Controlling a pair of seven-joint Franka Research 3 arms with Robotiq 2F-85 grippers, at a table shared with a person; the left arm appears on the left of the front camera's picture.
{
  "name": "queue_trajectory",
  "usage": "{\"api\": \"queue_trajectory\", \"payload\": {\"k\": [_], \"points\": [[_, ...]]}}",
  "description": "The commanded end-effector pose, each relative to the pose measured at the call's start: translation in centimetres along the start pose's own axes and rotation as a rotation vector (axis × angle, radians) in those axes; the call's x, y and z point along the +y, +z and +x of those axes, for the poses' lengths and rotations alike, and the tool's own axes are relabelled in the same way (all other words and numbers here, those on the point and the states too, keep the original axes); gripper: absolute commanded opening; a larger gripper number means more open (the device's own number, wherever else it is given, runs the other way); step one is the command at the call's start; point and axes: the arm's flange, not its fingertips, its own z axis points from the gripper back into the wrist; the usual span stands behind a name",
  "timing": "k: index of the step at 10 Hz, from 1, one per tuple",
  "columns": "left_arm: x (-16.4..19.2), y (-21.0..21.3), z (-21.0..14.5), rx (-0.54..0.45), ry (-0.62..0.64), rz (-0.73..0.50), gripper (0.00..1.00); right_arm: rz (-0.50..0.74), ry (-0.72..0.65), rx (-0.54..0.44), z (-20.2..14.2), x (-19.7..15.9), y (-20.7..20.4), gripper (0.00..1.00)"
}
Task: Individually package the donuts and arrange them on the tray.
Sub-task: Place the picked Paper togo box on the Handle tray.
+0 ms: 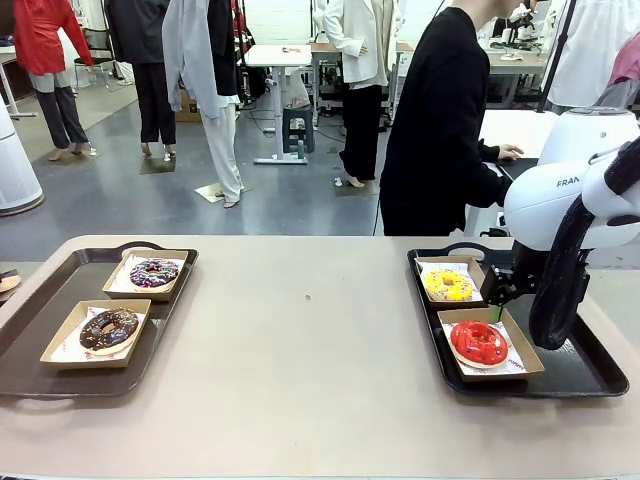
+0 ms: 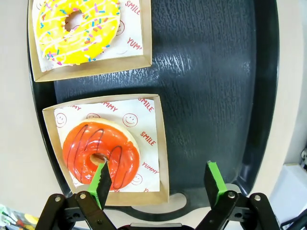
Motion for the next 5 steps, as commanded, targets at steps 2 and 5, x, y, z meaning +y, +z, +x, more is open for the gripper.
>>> {"api": "queue_trajectory", "payload": {"k": [2, 5], "points": [[-0.1, -0.1, -0.2, -0.011, 0.007, 0.002, 0.96, 0.413, -0.017, -0.08, -2.5, -6.1, 3.9, 1.0], [-0.1, -0.1, -0.2, -0.011, 0.007, 0.002, 0.96, 0.898, -0.003, -0.068, -1.3, -15.7, 4.7, 1.0]]}}
